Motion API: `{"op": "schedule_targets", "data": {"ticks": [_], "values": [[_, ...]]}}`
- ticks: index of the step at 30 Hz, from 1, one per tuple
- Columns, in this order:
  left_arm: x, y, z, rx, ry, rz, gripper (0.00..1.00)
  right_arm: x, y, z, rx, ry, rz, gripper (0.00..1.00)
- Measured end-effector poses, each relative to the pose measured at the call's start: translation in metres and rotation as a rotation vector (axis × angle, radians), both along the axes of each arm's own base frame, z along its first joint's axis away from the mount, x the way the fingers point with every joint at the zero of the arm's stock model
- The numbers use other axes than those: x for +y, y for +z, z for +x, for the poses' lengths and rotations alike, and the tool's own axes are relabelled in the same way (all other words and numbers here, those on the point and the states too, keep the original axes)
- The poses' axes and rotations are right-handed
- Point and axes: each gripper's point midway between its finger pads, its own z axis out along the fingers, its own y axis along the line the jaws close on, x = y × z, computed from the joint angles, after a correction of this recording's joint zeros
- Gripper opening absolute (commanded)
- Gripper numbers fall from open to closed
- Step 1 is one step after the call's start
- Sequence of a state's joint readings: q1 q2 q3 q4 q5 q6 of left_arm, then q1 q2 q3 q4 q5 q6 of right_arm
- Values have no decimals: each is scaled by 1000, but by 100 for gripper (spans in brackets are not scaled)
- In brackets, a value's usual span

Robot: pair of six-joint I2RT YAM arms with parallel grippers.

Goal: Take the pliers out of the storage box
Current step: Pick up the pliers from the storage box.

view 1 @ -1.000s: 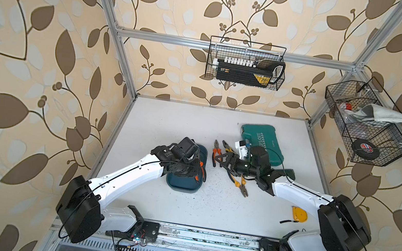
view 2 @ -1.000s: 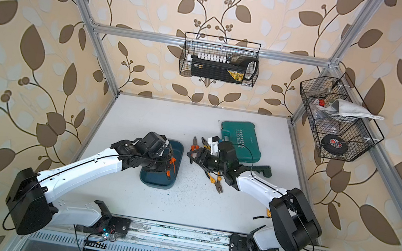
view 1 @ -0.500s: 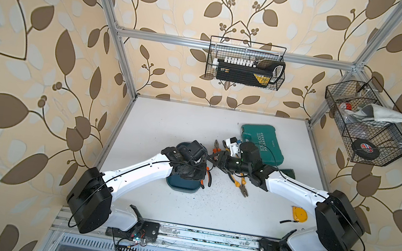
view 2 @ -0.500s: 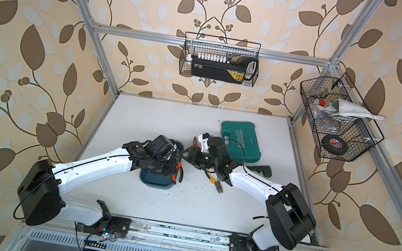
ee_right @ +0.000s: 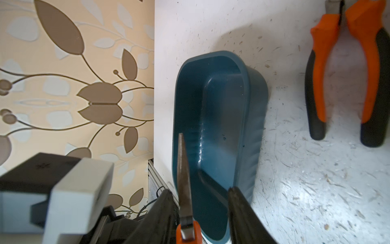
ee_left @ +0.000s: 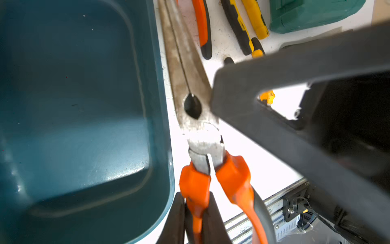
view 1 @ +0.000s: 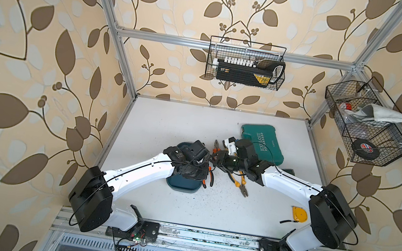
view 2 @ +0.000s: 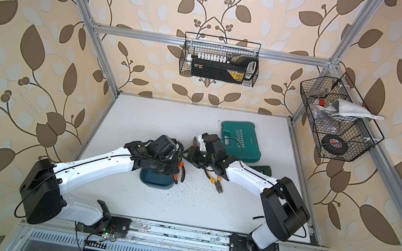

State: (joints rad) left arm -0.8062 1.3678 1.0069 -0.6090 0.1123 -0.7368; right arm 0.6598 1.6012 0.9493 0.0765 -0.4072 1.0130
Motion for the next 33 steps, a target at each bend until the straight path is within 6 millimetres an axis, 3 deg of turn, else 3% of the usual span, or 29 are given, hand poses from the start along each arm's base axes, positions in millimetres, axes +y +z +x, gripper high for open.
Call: {"op": "schedule_targets", "data": {"ticks": [5,15,21,22,26,28,30,33], "values": [[0,0,0,-1,0,1,0,10,-3,-4,7,25,-5,38],[1,3,0,-4,-3,9,0,22,1,-4,8,47,8,9],[3,1,-1,-3,-9,22,0,25,0,-6,13,54,11,0],[4,1,-1,0,-9,24,5,25,-1,-7,13,55,10,0],[7,0,-1,2,1,36,46,27,-2,-9,12,60,5,0],[10,-1,-2,6,15,52,59,26,-3,-9,12,54,-3,0],[15,-3,-2,10,31,72,66,25,-4,-7,6,45,-13,0],[17,-2,0,4,43,78,66,22,-7,-6,2,34,-31,0]]}}
